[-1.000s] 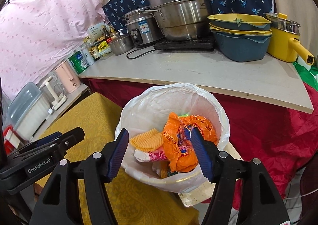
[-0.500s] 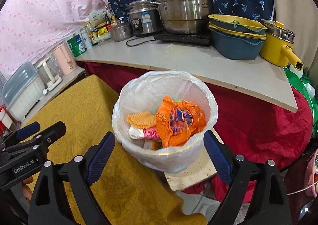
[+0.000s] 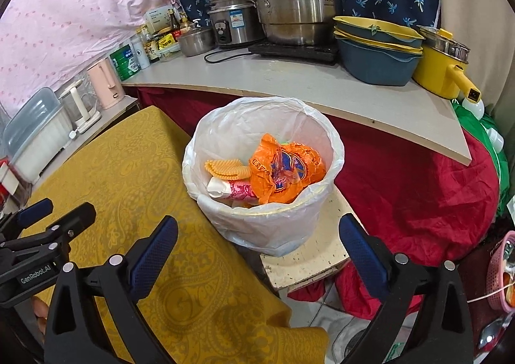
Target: Collect trash
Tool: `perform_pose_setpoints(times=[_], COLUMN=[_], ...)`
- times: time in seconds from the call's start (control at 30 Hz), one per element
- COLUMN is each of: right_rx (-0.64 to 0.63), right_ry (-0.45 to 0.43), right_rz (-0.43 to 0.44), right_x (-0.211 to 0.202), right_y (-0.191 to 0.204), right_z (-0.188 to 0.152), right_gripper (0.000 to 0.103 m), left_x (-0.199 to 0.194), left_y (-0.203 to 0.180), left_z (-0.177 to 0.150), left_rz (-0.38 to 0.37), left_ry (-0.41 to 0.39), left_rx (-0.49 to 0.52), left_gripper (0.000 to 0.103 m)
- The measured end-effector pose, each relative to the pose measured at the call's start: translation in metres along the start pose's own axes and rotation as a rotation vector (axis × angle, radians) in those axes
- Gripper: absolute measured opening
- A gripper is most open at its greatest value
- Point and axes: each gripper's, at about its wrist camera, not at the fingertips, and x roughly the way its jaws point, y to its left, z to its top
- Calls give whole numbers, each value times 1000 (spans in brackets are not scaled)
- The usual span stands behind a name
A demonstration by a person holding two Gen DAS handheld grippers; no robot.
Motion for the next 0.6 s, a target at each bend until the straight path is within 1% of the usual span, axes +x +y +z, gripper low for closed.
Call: perform_pose_setpoints(times=[0.13, 0.33, 0.6], right_rx=[-11, -26, -44], right_ry=[-24, -56, -77], right_rz=[-12, -9, -17], right_x=[-5, -12, -14], right_y=[1, 6, 9], right_z=[1, 2, 4], right_gripper=[97, 97, 97], left_x=[-2, -4, -2], left_y=[-1, -4, -5], left_z=[-2, -3, -3], left_rz=[3, 3, 1], left_ry=[-2, -14, -18], left_rx=[-6, -11, -17], left_gripper=[92, 92, 92])
